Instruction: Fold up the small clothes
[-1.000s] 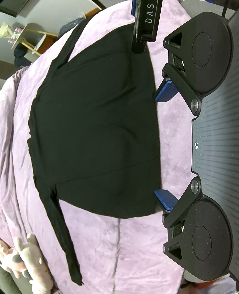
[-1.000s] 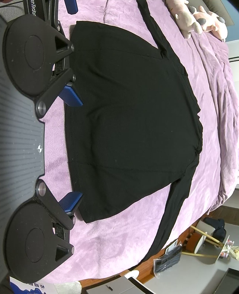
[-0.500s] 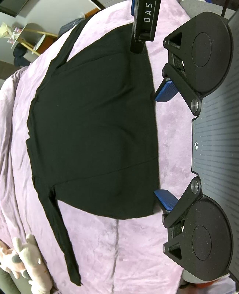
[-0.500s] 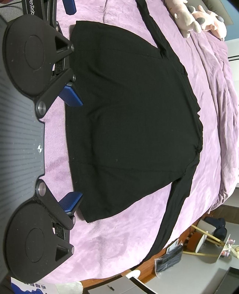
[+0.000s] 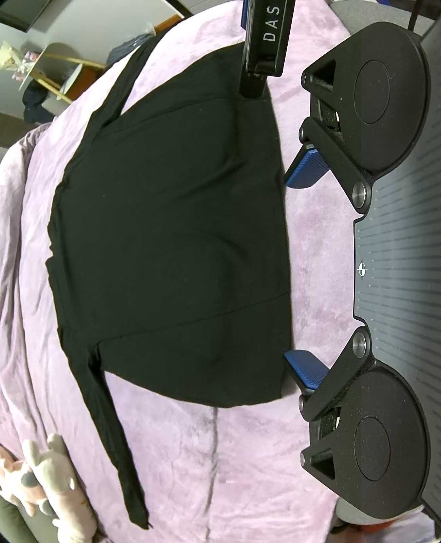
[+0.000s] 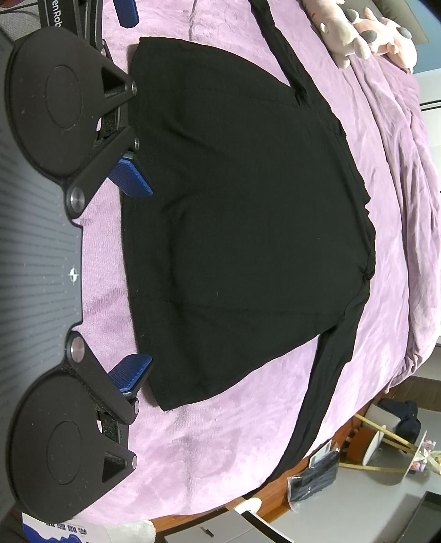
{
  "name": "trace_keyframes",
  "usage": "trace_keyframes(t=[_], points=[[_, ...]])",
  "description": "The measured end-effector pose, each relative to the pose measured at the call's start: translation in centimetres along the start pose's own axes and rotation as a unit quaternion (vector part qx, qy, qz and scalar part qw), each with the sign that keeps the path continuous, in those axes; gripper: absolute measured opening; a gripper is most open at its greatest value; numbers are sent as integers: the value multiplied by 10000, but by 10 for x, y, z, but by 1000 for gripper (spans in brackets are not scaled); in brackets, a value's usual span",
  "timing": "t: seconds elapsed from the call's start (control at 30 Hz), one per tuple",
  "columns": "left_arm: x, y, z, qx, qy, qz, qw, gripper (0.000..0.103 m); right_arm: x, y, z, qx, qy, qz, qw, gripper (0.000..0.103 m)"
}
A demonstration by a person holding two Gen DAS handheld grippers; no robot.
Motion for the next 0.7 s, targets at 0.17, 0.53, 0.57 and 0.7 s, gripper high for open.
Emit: trace_keyframes(t=[0.17, 0.53, 0.57, 0.7], points=[[0, -1, 0, 7, 20, -4, 10000, 103, 0, 0, 0, 4, 2, 7, 10000, 99], [0, -1, 0, 11, 36, -13, 10000, 103, 1, 0, 1, -4, 3, 13, 10000, 99], [0, -1, 1, 11, 32, -12, 10000, 103, 1, 0, 1, -2, 3, 14, 10000, 99], [0, -1, 1, 10, 34, -13, 10000, 103, 1, 0, 1, -9, 0, 14, 10000, 99]])
Point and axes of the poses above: each gripper's, at about its wrist camera, not at the fingertips, and z roughly the way its jaws point, y to its left, x to its underside, the point moved 7 cm from there along z, roughly the way its jaws point, and after that the axes turned 12 degrees about -x, right-handed, at the moved point
